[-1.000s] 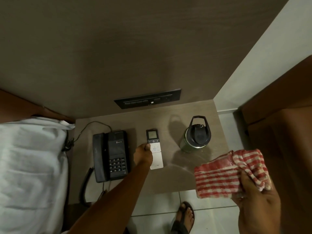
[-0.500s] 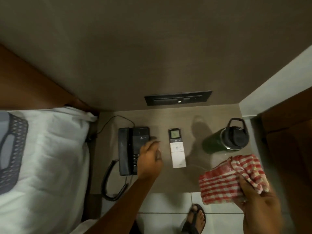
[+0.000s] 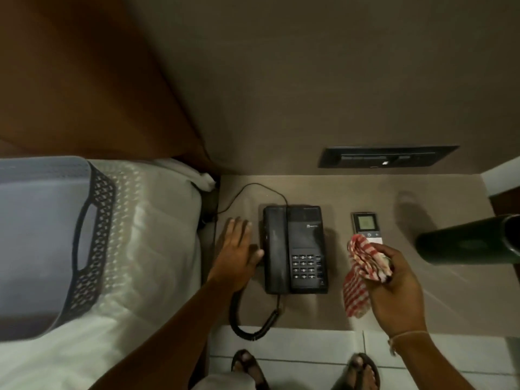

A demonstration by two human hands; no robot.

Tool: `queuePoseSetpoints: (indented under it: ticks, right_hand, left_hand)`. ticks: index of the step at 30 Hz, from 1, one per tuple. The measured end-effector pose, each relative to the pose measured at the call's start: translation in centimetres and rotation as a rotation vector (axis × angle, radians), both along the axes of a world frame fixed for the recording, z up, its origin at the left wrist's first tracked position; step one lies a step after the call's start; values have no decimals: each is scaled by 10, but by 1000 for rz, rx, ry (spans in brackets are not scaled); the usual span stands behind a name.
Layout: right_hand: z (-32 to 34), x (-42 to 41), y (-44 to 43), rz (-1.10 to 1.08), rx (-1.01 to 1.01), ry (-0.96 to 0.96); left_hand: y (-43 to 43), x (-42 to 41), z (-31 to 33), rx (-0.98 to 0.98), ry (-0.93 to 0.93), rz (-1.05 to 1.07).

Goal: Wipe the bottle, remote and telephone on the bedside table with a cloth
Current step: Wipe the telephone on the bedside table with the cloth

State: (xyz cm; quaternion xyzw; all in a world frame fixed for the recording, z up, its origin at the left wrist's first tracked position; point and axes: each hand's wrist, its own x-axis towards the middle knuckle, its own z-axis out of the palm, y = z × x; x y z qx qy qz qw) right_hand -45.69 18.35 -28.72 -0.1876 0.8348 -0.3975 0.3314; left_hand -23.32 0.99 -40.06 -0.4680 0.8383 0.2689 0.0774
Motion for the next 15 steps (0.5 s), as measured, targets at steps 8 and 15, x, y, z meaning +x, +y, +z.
queuePoseSetpoints:
  ticks: [8,15]
  right_hand:
    - [-24,11,-37,132,-16,208]
    - [-25,16,-87,360,-58,504]
  left_hand:
    - [-7,2,-30,9,22,-43]
    - [-13,7,-45,-27,93,-10]
